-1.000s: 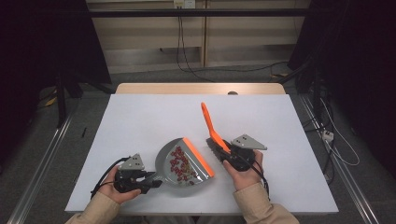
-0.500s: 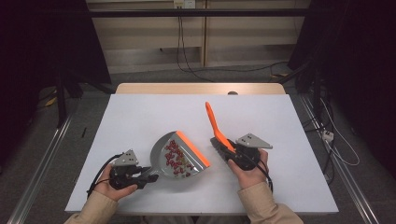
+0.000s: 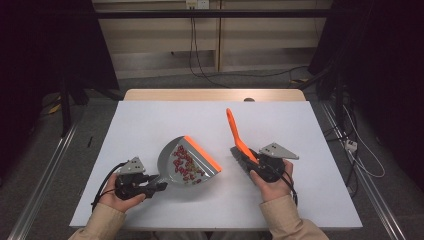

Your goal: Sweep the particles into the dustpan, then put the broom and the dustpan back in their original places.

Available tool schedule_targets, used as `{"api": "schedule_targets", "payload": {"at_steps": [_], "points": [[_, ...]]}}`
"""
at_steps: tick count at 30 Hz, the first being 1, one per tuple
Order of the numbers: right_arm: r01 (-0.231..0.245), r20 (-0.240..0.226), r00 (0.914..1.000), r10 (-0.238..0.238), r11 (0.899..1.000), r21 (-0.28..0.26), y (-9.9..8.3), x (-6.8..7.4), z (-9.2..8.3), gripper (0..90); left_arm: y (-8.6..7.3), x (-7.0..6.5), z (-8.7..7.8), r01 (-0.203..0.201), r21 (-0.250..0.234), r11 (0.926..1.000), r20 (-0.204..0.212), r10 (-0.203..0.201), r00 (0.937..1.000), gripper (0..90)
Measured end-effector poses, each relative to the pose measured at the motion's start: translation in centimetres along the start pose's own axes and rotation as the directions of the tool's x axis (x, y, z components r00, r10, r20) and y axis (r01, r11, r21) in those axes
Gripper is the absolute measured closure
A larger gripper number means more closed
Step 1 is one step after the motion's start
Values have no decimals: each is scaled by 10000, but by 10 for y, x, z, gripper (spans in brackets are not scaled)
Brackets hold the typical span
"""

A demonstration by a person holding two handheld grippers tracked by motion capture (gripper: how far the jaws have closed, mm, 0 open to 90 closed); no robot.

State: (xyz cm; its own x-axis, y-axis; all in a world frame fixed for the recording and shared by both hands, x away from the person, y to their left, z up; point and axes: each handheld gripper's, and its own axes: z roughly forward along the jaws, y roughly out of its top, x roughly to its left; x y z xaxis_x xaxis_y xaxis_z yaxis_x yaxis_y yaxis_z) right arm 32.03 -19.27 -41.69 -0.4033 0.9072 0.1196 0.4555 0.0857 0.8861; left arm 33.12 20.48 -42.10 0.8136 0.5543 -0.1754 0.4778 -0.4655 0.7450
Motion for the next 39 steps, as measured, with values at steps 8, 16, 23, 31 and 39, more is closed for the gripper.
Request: {"api": "schedule_targets", "payload": {"at_steps": [8, 16, 23, 31, 39], "points": [[-88, 4, 10000, 88, 10000, -27, 0, -5, -1, 712, 0, 5, -5, 208, -119, 9997, -170, -210, 9996, 627], [-205, 26, 9998, 205, 9998, -46, 0, -10, -2, 712, 0, 11, -9, 374, -216, 9991, -371, -382, 9986, 627], [-254, 91, 9996, 255, 9996, -105, 2, -13, -4, 712, 0, 15, -13, 569, -239, 9981, -596, -583, 9965, 627], [-206, 145, 9997, 207, 9997, -115, 2, -15, -5, 712, 1, 20, -14, 764, -346, 9965, -817, -790, 9935, 627], [-332, 199, 9992, 336, 9992, -214, 2, -23, -9, 712, 1, 24, -15, 1009, -431, 9940, -1089, -1051, 9885, 626]]}}
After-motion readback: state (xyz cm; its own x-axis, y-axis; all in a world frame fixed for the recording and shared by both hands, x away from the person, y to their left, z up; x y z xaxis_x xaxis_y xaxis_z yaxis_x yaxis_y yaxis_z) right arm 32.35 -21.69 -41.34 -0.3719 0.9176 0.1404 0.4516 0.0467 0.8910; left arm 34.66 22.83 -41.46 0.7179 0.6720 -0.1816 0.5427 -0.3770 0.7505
